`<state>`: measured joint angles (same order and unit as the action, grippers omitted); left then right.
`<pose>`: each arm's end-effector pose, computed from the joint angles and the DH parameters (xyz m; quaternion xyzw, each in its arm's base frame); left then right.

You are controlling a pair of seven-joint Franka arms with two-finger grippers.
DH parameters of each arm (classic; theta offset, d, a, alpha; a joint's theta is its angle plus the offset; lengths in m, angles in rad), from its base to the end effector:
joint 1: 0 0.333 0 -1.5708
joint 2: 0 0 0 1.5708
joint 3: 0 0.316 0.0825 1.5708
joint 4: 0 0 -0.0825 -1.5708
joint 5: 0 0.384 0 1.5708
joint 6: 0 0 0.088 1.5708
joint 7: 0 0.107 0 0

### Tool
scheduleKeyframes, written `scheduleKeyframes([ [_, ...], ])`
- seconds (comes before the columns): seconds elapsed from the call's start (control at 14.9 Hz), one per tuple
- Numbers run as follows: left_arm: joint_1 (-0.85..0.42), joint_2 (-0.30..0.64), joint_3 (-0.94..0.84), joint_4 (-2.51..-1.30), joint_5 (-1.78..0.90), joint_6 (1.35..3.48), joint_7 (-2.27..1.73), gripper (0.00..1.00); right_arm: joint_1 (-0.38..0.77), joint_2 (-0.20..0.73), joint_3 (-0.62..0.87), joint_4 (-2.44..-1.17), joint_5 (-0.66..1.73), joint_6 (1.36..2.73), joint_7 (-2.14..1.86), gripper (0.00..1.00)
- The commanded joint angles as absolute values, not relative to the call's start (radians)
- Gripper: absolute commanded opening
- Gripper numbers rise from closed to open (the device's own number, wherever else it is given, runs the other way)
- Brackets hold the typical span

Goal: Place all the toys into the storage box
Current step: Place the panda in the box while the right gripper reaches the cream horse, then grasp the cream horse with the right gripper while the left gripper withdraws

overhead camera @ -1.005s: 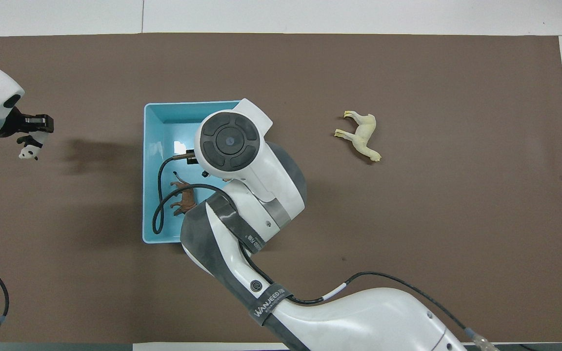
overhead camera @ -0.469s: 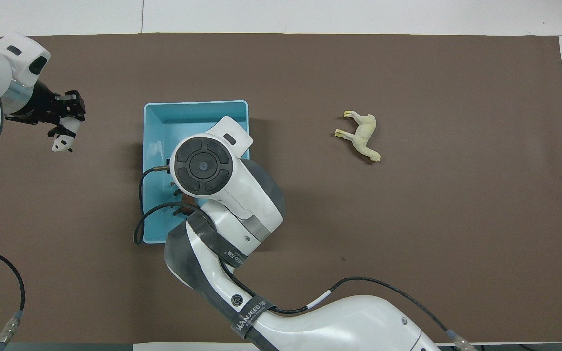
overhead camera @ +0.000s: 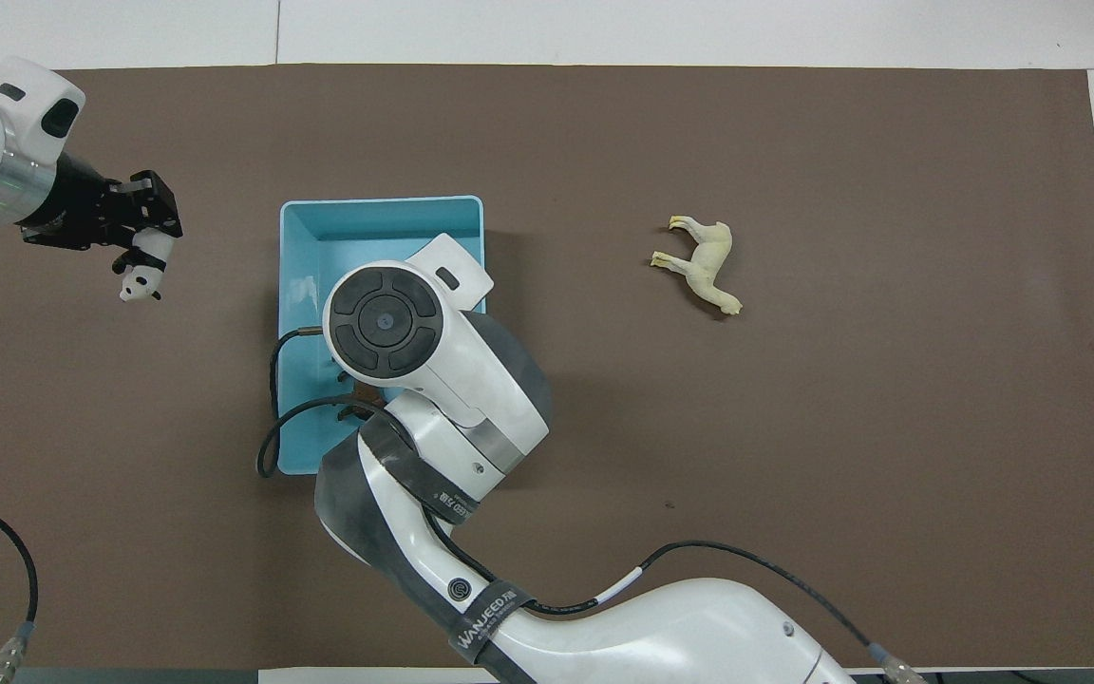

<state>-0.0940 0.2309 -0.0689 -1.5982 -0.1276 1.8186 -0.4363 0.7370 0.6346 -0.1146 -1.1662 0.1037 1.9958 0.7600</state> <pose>0.6225 -0.1091 0.4966 0.9858 0.1526 -0.0254 0.0650 0.5937 0.4638 0.4454 -0.9924 0.0706 -0.0659 0.0759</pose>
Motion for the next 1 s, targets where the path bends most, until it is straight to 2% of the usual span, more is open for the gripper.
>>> scheduleKeyframes([
  [0.0,-0.194,0.192,-0.057,-1.684,-0.140,1.883,-0.566,0.01,0.635,0.606,-0.103,-1.161,0.086,1.965,0.720,1.00],
  [0.07,-0.225,0.174,-0.057,-1.733,-0.138,1.922,-0.607,0.11,0.596,0.606,-0.103,-1.163,0.075,1.965,0.681,1.00],
  [0.13,-0.253,0.154,-0.054,-1.785,-0.138,1.963,-0.635,0.32,0.559,0.607,-0.103,-1.172,0.074,1.964,0.649,1.00],
  [0.2,-0.261,0.146,-0.054,-1.811,-0.138,1.998,-0.644,0.80,0.519,0.607,-0.103,-1.187,0.074,1.963,0.646,1.00],
  [0.27,-0.256,0.146,-0.054,-1.804,-0.138,1.996,-0.643,1.00,0.493,0.604,-0.103,-1.212,0.072,1.967,0.641,1.00],
  [0.47,-0.244,0.121,-0.048,-1.761,-0.129,1.948,-0.643,1.00,0.430,0.559,-0.104,-1.335,0.071,1.983,0.637,1.00],
  [0.67,-0.209,0.078,-0.048,-1.694,-0.080,1.817,-0.623,1.00,0.400,0.505,-0.104,-1.486,0.072,2.068,0.638,1.00],
  [0.94,-0.164,-0.020,-0.046,-1.689,-0.021,1.665,-0.481,1.00,0.361,0.443,-0.110,-1.681,0.069,2.209,0.615,1.00],
])
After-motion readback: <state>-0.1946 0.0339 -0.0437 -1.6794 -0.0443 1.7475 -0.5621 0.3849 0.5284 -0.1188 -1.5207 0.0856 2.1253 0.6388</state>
